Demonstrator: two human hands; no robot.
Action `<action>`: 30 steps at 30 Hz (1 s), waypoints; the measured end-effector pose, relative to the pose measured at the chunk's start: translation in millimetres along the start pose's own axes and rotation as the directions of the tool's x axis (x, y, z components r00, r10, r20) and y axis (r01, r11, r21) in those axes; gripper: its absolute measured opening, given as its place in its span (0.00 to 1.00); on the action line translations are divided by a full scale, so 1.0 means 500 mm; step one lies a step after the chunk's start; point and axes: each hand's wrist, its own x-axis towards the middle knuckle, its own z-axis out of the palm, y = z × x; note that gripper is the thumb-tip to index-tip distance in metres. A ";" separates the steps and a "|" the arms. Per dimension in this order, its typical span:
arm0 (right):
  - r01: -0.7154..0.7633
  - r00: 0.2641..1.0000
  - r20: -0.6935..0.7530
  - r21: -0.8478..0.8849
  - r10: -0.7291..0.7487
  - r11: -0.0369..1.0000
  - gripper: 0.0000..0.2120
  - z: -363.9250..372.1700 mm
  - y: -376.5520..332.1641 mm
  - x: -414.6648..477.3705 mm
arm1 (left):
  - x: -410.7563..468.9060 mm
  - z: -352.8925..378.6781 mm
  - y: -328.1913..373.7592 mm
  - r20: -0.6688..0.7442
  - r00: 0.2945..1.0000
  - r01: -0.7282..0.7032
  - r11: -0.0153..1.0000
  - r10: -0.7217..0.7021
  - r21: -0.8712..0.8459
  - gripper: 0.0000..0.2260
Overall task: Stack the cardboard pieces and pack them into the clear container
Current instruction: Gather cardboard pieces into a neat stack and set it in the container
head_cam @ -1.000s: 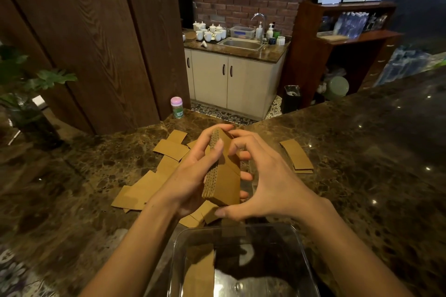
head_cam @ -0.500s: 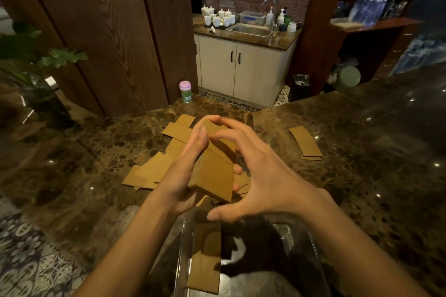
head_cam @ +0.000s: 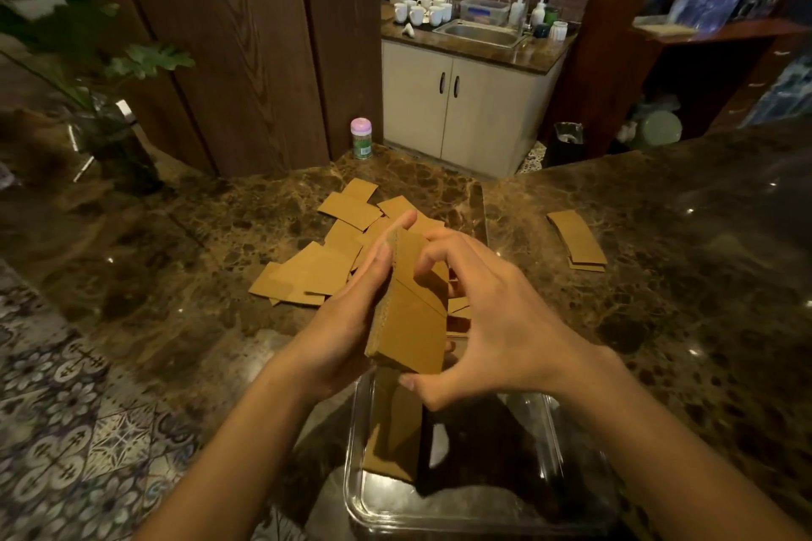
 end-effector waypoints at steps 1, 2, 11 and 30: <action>-0.016 1.000 0.019 -0.004 0.016 1.000 0.39 0.004 0.001 -0.009 | -0.006 -0.002 -0.003 -0.015 1.000 0.011 0.995 -0.010 0.098 0.20; -0.036 0.998 0.045 -0.008 0.037 0.999 0.39 0.008 0.004 -0.019 | -0.009 -0.007 -0.009 -0.045 0.999 0.001 0.975 0.009 0.222 0.19; -0.175 0.925 0.324 -0.102 0.199 0.979 0.37 0.080 0.039 -0.100 | -0.040 -0.088 -0.117 -0.161 0.973 0.076 0.425 0.166 0.902 0.17; -0.084 0.852 0.469 -0.319 0.234 0.944 0.46 0.213 0.022 -0.090 | -0.067 -0.088 -0.216 -0.393 0.909 0.148 0.772 0.141 0.619 0.17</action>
